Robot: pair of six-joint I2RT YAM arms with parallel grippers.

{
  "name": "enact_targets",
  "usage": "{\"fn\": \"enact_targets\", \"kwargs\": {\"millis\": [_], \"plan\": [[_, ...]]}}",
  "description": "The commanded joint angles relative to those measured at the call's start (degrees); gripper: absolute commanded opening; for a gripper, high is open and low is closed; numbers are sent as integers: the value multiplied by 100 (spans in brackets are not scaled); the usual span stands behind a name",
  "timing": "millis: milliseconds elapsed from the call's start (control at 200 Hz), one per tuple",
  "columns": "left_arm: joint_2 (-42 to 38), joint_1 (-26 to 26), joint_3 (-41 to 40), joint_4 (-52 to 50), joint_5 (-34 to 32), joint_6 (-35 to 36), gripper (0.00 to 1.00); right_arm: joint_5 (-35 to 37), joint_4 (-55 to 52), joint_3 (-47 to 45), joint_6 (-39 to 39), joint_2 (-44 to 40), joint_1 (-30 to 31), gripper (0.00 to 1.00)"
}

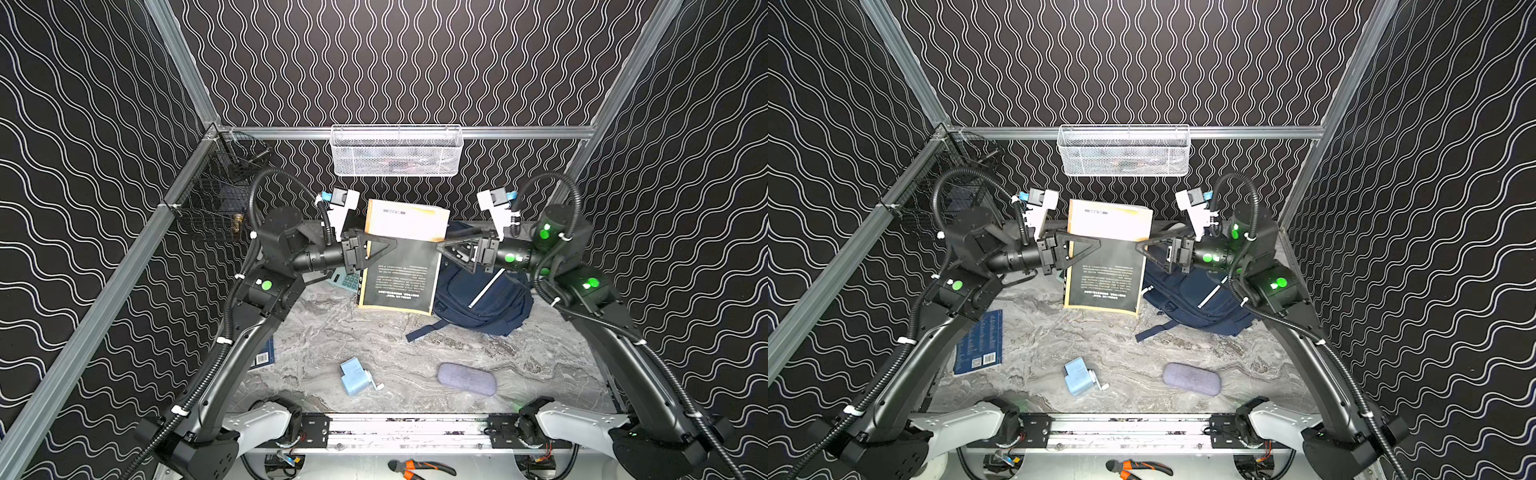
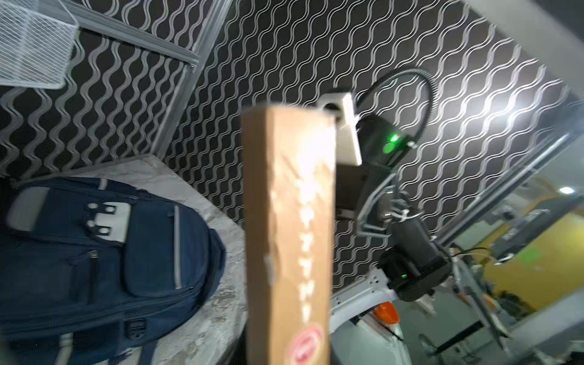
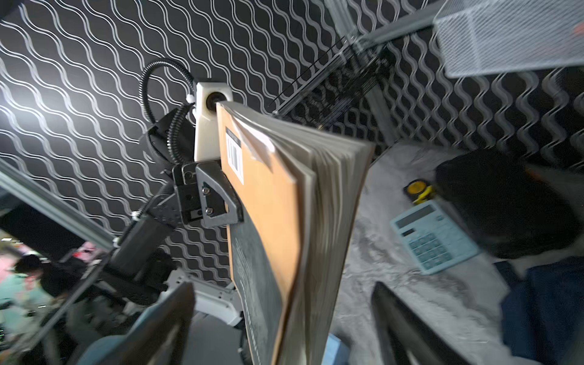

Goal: Pack books, pencil case, and school supplies into a backpack
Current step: Pick up the book from the middle-left of the table.

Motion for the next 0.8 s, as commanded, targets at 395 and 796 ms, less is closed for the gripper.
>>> {"fn": "enact_targets", "kwargs": {"millis": [395, 796], "plan": [[948, -854, 1085, -4023, -218, 4852, 0, -358, -1769, 379, -2734, 214, 29, 96], [1258, -1330, 1249, -4022, 178, 5004, 0, -1438, -1256, -481, -2543, 423, 387, 83]]}}
